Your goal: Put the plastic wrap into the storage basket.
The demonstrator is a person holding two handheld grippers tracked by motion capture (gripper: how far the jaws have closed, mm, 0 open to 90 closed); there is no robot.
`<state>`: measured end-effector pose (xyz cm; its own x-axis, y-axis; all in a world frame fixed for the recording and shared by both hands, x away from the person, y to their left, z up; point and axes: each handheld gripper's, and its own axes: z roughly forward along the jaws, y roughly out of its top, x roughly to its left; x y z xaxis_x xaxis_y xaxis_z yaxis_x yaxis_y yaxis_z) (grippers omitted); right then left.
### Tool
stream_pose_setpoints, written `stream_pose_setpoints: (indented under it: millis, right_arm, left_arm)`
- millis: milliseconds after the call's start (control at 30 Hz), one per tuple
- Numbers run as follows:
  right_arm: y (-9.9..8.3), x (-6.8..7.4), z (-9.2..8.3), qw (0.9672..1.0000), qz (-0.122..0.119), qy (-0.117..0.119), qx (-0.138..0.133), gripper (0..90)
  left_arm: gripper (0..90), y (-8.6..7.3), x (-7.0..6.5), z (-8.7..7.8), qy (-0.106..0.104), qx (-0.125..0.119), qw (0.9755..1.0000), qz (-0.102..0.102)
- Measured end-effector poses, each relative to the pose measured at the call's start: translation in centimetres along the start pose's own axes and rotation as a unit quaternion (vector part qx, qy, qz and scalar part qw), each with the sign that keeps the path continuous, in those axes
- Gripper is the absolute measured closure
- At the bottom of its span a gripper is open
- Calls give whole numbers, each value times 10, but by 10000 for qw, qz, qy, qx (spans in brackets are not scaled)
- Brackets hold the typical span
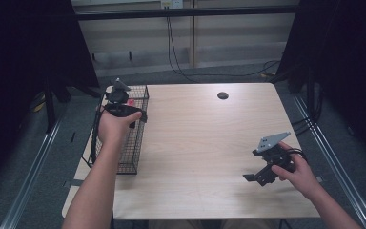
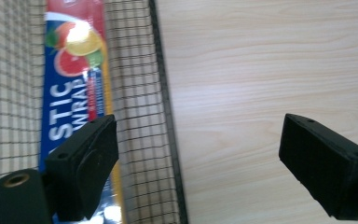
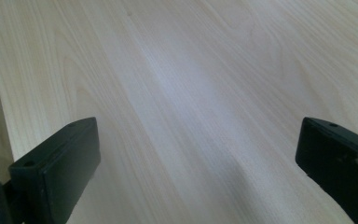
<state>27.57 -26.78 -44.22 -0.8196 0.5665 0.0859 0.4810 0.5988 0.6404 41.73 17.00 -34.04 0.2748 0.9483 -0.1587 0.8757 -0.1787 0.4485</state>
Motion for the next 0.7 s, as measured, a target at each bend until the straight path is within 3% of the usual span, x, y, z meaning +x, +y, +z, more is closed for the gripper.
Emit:
stream_pose_setpoints:
  millis: [67,100,167,700]
  right_arm:
    - [-1,0,1,10000,84,14,4,0]
    - [-1,0,1,10000,84,14,4,0]
    - [-2,0,1,10000,92,-15,23,0]
    - [-2,4,6,10000,66,-25,1,0]
  left_arm:
    - [120,0,-11,2,-145,-47,9998,119]
    - [118,0,-11,2,-145,-47,9998,119]
    - [120,-1,-22,5,-116,-62,9994,330]
    - [117,-15,-53,18,-587,-193,9954,739]
